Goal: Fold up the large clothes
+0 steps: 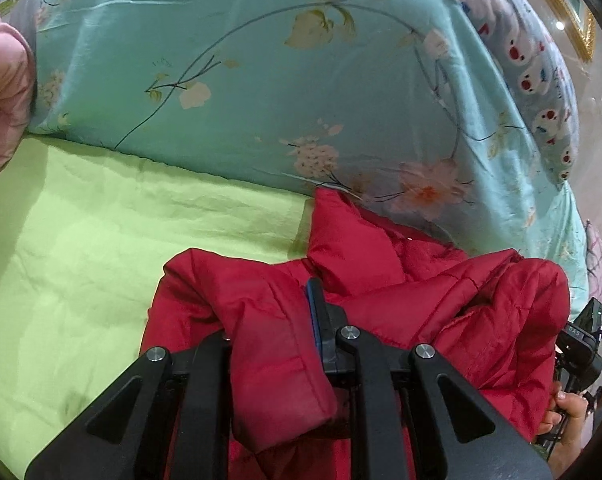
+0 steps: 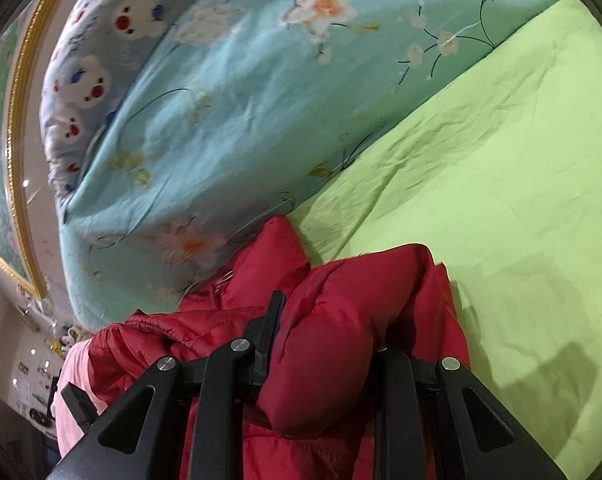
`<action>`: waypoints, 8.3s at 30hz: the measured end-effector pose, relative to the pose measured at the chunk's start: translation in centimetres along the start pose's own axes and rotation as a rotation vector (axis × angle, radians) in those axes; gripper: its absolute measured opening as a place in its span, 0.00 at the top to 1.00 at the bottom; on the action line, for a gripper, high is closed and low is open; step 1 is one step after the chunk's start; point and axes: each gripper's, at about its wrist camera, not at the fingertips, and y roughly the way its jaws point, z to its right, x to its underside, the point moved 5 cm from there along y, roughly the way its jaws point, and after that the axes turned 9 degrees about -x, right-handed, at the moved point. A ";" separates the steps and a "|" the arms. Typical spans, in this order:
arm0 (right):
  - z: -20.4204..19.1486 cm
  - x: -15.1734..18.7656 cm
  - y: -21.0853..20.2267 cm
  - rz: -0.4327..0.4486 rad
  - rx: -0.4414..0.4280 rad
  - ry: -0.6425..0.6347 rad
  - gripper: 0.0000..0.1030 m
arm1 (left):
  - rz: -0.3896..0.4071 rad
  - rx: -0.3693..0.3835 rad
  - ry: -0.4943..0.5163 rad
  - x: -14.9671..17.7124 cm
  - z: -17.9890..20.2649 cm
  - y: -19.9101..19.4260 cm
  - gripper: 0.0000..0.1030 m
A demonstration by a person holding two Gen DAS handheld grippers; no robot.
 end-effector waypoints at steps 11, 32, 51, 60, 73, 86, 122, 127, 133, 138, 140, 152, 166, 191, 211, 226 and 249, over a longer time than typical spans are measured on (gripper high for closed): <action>0.8 -0.7 2.8 0.024 0.079 -0.007 0.79 | -0.044 0.009 -0.041 -0.4 -1.2 3.5 0.84; 1.1 -1.4 6.0 0.014 0.175 -0.016 0.79 | 0.056 0.049 0.041 0.9 -2.2 -4.3 0.66; -1.8 -2.6 3.4 -0.021 0.149 -0.035 0.51 | -0.060 0.172 0.359 7.4 10.6 -2.4 0.66; -7.3 0.4 -2.4 0.025 0.097 -0.314 0.41 | -0.087 0.125 0.293 6.1 8.7 -0.3 0.66; -9.3 8.6 7.8 -0.332 0.221 -0.767 0.45 | -0.087 -0.033 0.274 4.7 6.5 1.4 0.66; -2.3 -0.2 11.6 -0.228 0.321 -0.467 0.45 | -0.111 -0.197 0.127 0.3 0.2 7.1 0.85; -1.3 -2.0 2.3 -0.163 0.278 -0.422 0.28 | -0.063 -0.131 0.074 3.4 -4.1 -4.1 0.65; -0.3 -1.1 0.8 -0.173 0.277 -0.415 0.20 | -0.045 -0.107 0.040 4.2 -5.7 -5.4 0.43; 2.6 -1.5 -1.0 -0.164 0.266 -0.339 0.12 | -0.058 -0.061 0.018 5.3 -7.2 -6.0 0.20; 5.2 -1.5 -1.6 -0.184 0.253 -0.249 0.11 | -0.100 -0.039 -0.010 6.4 -8.4 -5.3 0.20; 5.8 -1.5 -1.8 -0.183 0.235 -0.224 0.11 | -0.124 -0.014 -0.028 6.9 -8.8 -4.8 0.20; 7.1 -0.7 -0.6 -0.212 0.177 -0.161 0.11 | -0.194 0.067 -0.104 8.4 -9.9 -2.4 0.20; 7.1 0.0 1.2 -0.256 0.117 -0.126 0.11 | -0.258 0.155 -0.221 9.4 -10.5 0.0 0.03; 7.5 1.9 6.4 -0.374 -0.090 0.007 0.11 | -0.302 0.361 -0.395 10.8 -9.6 2.3 0.05; 3.1 4.8 -0.2 -0.422 -0.179 -0.042 0.63 | -0.184 0.426 -0.256 12.0 -7.9 -9.4 0.59; 3.6 13.2 -9.1 -0.392 -0.199 0.032 0.61 | -0.274 0.435 -0.298 21.0 -9.7 -16.1 0.57; 5.2 13.3 -9.9 -0.279 0.006 -0.040 0.20 | -0.152 0.075 -0.185 21.3 -12.0 -18.4 0.17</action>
